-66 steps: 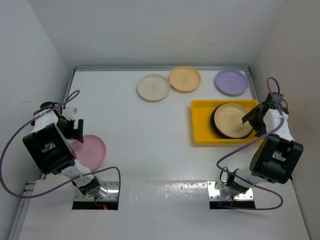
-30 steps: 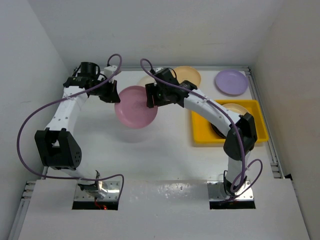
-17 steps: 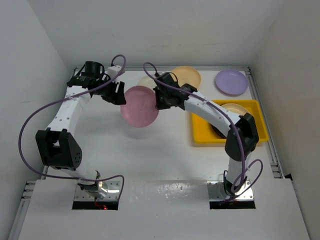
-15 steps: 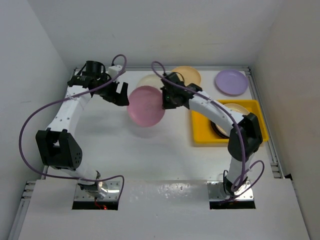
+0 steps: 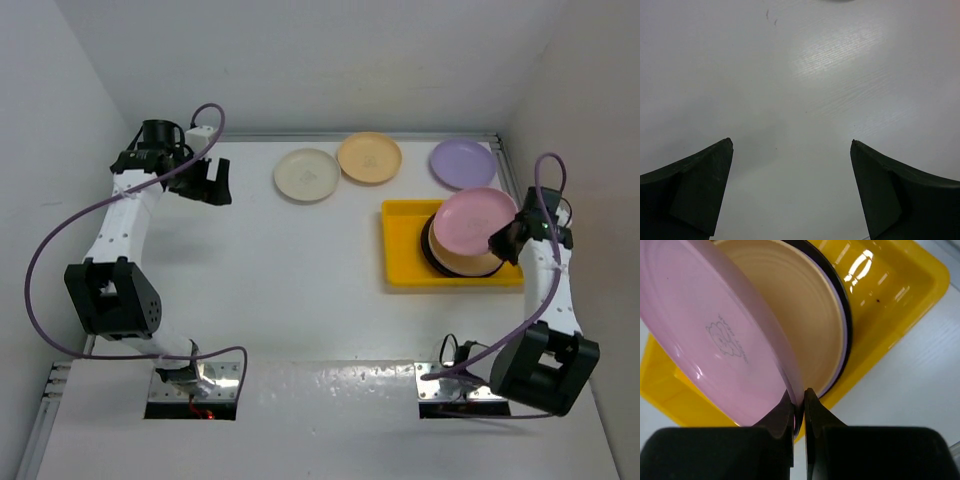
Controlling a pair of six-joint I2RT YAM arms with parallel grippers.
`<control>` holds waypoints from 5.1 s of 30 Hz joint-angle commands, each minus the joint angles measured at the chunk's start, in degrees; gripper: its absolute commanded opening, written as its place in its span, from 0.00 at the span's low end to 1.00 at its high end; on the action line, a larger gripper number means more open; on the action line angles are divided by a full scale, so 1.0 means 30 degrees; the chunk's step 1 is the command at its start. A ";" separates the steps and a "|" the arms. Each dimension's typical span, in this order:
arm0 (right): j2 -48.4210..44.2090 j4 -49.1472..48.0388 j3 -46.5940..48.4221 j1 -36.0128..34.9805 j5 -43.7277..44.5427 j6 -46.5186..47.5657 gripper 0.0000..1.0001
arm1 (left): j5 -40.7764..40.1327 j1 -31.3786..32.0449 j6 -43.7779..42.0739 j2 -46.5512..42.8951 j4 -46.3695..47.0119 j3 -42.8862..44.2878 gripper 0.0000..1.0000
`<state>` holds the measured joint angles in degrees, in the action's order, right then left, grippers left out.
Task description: Place the plates into the plastic bin on the countertop
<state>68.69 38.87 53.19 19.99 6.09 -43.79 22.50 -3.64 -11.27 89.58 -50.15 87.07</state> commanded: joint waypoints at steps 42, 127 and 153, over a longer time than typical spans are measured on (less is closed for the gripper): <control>2.0843 0.1285 2.2322 -0.1595 0.5438 0.0274 0.73 | -0.2935 0.0332 -0.0697 0.4150 0.0166 0.3227 1.00; 1.1097 -0.5753 1.1604 -0.6133 -0.1293 -0.0542 0.63 | -0.0555 0.0744 0.0299 0.7259 0.1805 0.5343 1.00; 2.5737 -0.6131 1.9859 -0.8158 -0.0974 -0.9835 0.06 | -0.0003 0.0569 0.1178 0.7788 0.1981 0.5548 1.00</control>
<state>143.13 19.07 112.75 -4.89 0.38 -68.75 20.82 -1.85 -8.32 113.54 -45.25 102.13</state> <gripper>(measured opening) 0.108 0.997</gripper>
